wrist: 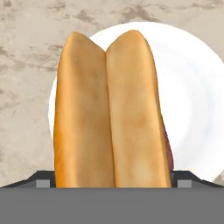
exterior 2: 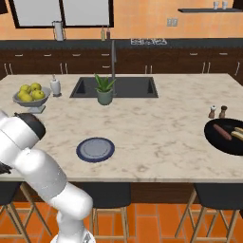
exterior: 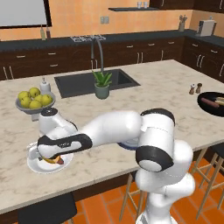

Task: Place one bun and one sausage from the bowl on each plate.

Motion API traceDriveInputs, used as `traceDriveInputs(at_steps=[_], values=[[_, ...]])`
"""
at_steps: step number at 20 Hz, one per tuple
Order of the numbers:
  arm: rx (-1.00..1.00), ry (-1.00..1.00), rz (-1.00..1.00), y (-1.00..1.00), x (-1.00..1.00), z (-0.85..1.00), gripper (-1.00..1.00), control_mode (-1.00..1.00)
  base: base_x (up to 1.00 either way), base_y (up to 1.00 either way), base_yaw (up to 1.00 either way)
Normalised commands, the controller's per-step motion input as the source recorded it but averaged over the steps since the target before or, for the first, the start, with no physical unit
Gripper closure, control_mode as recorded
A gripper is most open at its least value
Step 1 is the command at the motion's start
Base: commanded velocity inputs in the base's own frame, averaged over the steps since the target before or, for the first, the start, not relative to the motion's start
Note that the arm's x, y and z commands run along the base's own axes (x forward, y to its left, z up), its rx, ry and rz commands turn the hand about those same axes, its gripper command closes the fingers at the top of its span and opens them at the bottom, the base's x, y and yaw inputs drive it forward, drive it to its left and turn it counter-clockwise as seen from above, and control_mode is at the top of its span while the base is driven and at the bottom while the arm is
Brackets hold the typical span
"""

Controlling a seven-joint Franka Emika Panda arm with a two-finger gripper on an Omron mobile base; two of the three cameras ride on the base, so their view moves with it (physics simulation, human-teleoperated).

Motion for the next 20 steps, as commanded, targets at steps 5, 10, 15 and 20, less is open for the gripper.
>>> traceDriveInputs(at_steps=[5,10,15,20], values=[[-0.09,0.08,0.01,0.65,0.55,-0.13,1.00,-1.00,0.00,0.00,0.00],[-0.08,0.11,0.00,0.24,0.17,-0.21,-1.00,-1.00,0.00,0.00,0.00],[-0.02,0.06,0.00,0.11,0.32,0.08,-1.00,-1.00,0.00,0.00,0.00],[-0.05,0.03,0.00,0.00,-0.22,0.11,-1.00,-1.00,0.00,0.00,0.00]])
